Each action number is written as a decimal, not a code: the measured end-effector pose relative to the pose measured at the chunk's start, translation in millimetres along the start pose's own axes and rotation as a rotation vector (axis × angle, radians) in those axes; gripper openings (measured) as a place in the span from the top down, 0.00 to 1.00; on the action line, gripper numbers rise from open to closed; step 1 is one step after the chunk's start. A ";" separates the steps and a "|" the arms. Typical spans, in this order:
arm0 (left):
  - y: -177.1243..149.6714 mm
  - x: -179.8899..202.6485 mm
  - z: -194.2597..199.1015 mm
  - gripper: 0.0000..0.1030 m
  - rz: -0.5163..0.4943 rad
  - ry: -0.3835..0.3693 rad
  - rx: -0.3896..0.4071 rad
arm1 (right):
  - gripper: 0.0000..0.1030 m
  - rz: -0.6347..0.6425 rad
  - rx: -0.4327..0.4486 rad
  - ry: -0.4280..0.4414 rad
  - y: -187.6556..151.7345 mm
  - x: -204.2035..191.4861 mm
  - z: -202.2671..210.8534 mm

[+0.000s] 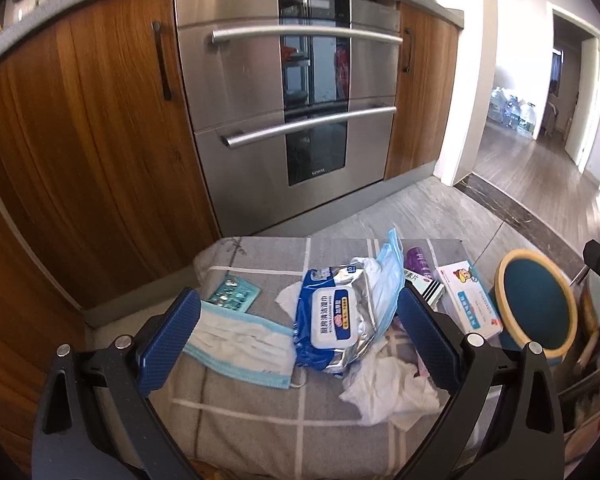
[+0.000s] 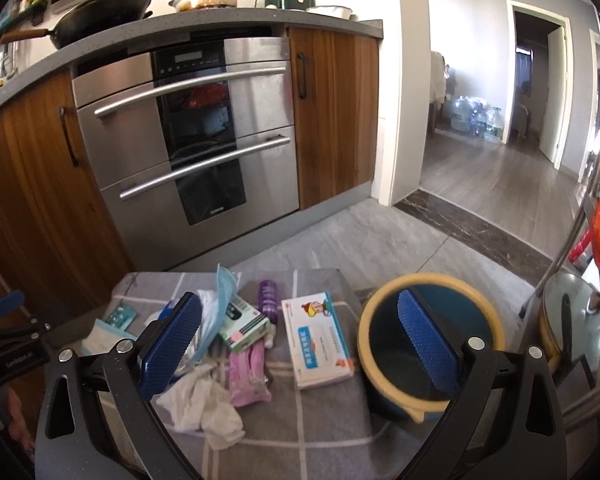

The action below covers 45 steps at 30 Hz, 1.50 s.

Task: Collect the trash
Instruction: 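Lower the left tool to the blue wipes pack while the right tool approaches the white medicine box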

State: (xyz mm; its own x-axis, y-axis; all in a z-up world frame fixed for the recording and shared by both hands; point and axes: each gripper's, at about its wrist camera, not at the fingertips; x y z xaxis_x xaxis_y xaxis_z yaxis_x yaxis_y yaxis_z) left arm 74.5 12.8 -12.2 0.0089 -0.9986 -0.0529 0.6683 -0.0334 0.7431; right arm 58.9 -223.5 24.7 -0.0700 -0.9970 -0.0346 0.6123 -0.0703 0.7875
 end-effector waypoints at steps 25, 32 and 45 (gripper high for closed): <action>-12.1 -17.8 -164.5 0.25 -0.016 -0.045 -0.380 | 0.39 -0.009 -0.457 0.055 -18.5 30.4 -188.7; -31.3 -13.1 -184.9 0.44 -0.024 -0.091 -0.504 | 0.48 0.007 -0.529 0.082 -31.8 26.3 -209.5; -74.4 -3.3 -189.0 0.63 0.002 -0.108 -0.634 | 0.51 0.016 -0.609 0.100 -46.9 27.7 -218.0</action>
Point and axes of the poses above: each gripper's, at about its wrist camera, not at the fingertips, and z roughly against the way its jaws point, x to its right, y to its top, and after that the axes turned 2 degrees about y, right-handed
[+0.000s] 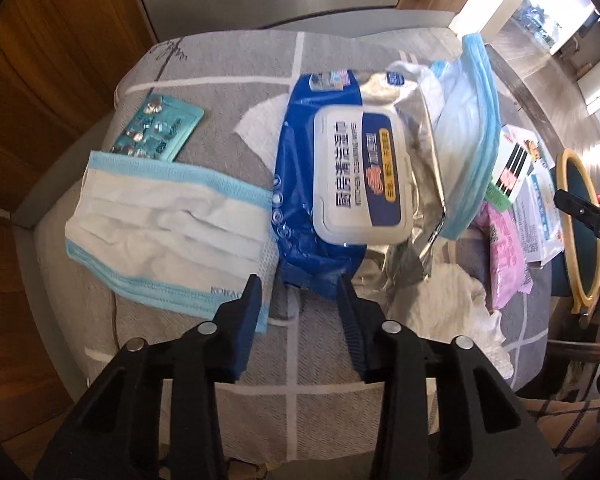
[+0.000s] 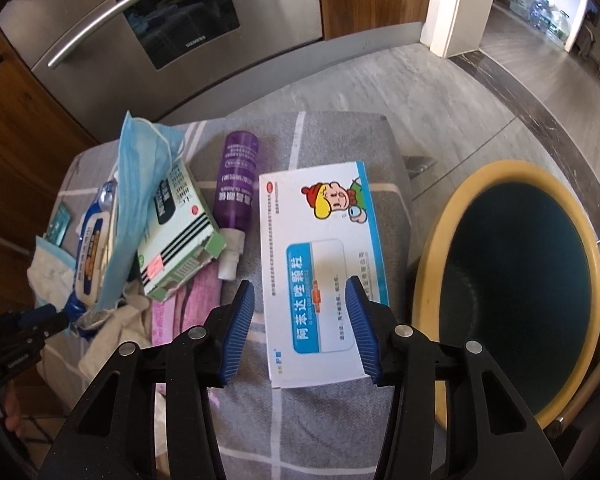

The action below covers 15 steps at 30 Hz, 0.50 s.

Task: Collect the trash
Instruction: 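Lower the left tool to the blue wipes pack while the right tool approaches the white medicine box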

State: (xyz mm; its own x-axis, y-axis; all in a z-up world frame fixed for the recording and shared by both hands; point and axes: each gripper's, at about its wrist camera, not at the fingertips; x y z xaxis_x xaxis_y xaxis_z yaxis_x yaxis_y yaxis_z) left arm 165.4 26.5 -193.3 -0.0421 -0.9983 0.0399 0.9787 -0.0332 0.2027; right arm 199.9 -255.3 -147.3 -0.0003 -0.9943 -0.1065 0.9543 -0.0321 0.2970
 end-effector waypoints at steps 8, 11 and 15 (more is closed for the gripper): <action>-3.3 3.4 -6.5 0.78 -0.004 -0.004 0.013 | 0.51 -0.012 -0.010 0.027 -1.0 0.8 -1.8; -2.0 -0.4 -12.0 0.80 0.007 -0.021 0.003 | 0.51 -0.009 -0.006 0.017 1.0 3.2 0.2; -1.0 -3.4 -19.7 0.80 0.000 -0.025 -0.009 | 0.51 -0.021 -0.006 0.018 2.7 8.5 -1.0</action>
Point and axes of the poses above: each gripper's, at about its wrist camera, not at the fingertips, and z roughly against the way its jaws point, x to its right, y to its top, and after that the axes turned 2 degrees about y, right-handed
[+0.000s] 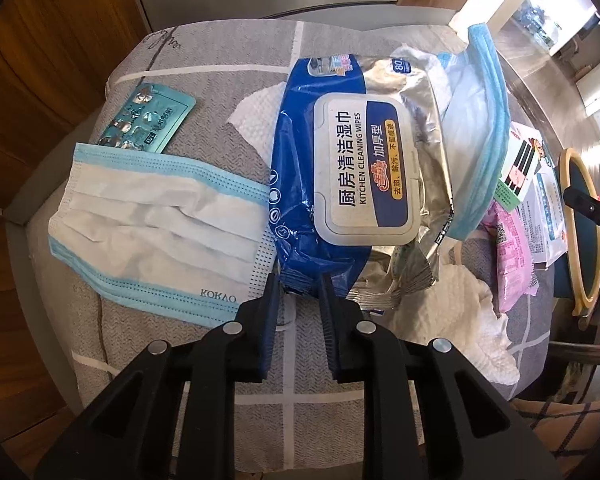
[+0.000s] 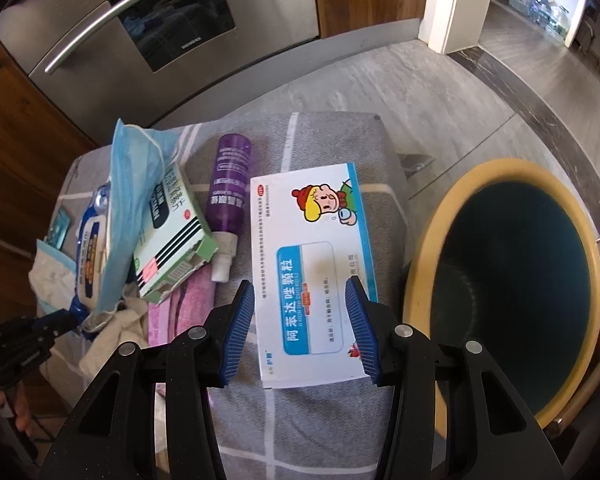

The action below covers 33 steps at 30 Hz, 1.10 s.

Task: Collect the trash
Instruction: 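Lower the left tool to the blue wipes pack while the right tool approaches the white medicine box, then close the right tool on the white medicine box and lift it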

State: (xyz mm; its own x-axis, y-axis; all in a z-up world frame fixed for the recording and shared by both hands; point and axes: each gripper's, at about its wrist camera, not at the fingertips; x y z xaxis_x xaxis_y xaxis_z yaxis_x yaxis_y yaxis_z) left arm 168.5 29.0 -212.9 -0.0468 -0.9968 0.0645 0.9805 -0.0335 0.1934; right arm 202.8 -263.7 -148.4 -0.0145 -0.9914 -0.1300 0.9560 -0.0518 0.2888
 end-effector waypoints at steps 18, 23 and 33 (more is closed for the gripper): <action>4.5 -16.6 0.2 0.91 0.056 -0.070 0.011 | 0.34 0.091 -0.060 0.005 -7.8 -15.0 -29.6; 0.9 -9.3 4.6 0.90 0.017 -0.054 0.021 | 0.30 0.130 -0.065 -0.007 -10.3 -22.7 -32.1; -1.7 8.4 -2.2 0.79 -0.025 -0.030 0.007 | 0.24 0.134 -0.067 -0.018 -12.5 -27.8 -32.9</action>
Point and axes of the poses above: each gripper's, at about its wrist camera, not at the fingertips, and z roughly against the way its jaws point, x to its right, y to its top, and after that the axes turned 2 degrees about y, right-handed
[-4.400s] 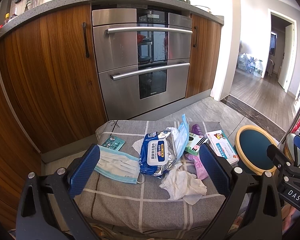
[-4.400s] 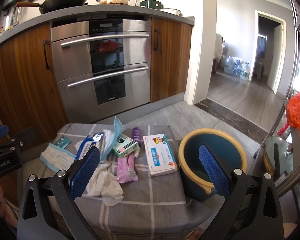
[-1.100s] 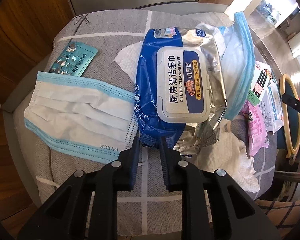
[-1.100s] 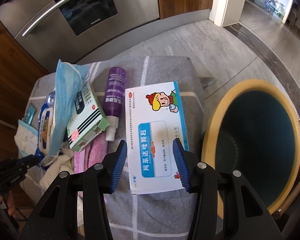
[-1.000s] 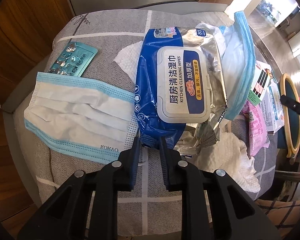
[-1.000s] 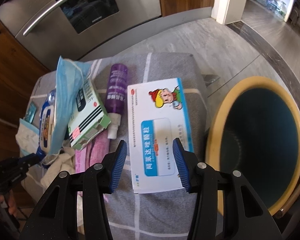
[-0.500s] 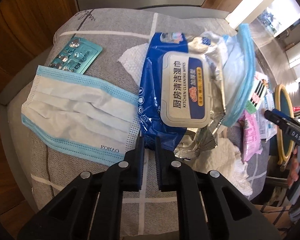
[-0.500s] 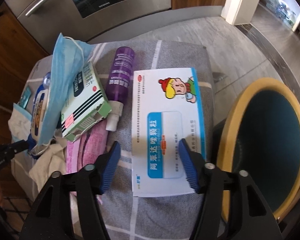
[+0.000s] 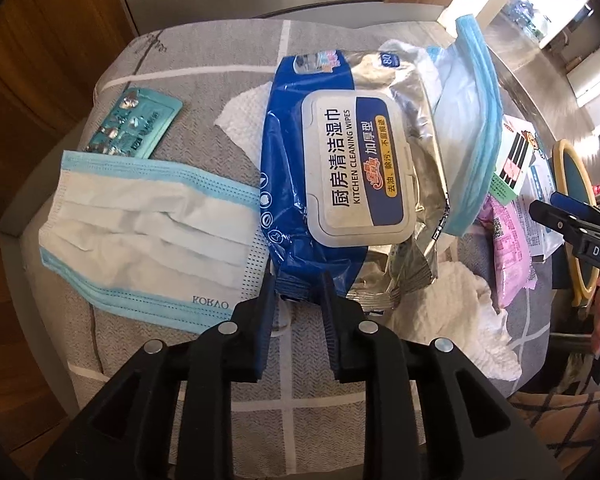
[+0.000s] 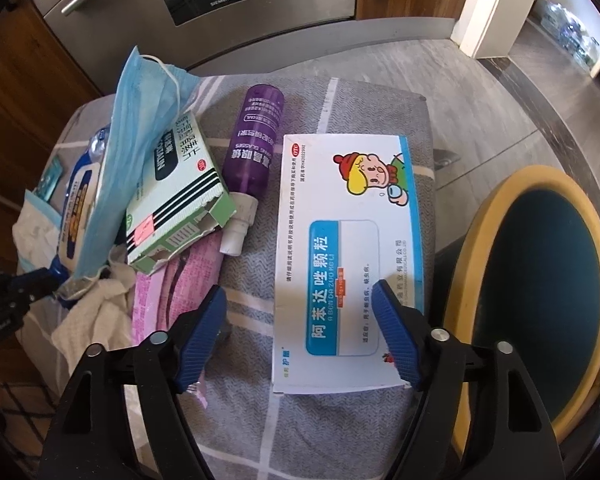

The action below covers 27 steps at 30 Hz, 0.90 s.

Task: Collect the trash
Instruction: 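Close the right tool on the white medicine box and lift it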

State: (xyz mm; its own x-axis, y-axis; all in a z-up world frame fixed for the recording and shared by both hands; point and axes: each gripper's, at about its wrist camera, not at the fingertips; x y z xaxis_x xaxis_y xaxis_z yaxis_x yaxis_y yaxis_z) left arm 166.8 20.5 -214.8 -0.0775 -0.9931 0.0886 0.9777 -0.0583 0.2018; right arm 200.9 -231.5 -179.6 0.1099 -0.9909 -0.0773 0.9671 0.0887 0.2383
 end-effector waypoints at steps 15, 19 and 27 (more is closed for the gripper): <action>5.6 -9.5 -5.2 0.86 0.022 -0.006 -0.014 | 0.19 -0.017 0.024 -0.036 13.9 9.5 -3.7; 5.1 -11.5 -3.3 0.86 0.010 -0.001 -0.012 | 0.18 -0.009 0.038 -0.042 22.2 11.3 -5.7; 5.0 -8.9 -5.4 0.86 0.008 0.002 -0.014 | 0.18 -0.057 -0.024 -0.038 23.0 31.0 -22.4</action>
State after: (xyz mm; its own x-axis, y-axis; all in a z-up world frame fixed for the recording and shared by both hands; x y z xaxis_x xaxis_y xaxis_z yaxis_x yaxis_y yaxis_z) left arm 173.5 28.4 -219.8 -0.0692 -0.9937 0.0884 0.9809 -0.0516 0.1877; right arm 231.7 -257.9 -198.2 0.0457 -0.9975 -0.0531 0.9768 0.0335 0.2114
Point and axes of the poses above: each gripper's, at about its wrist camera, not at the fingertips, and z roughly against the way its jaws point, x to its right, y to its top, and after that the axes turned 2 degrees about y, right-handed
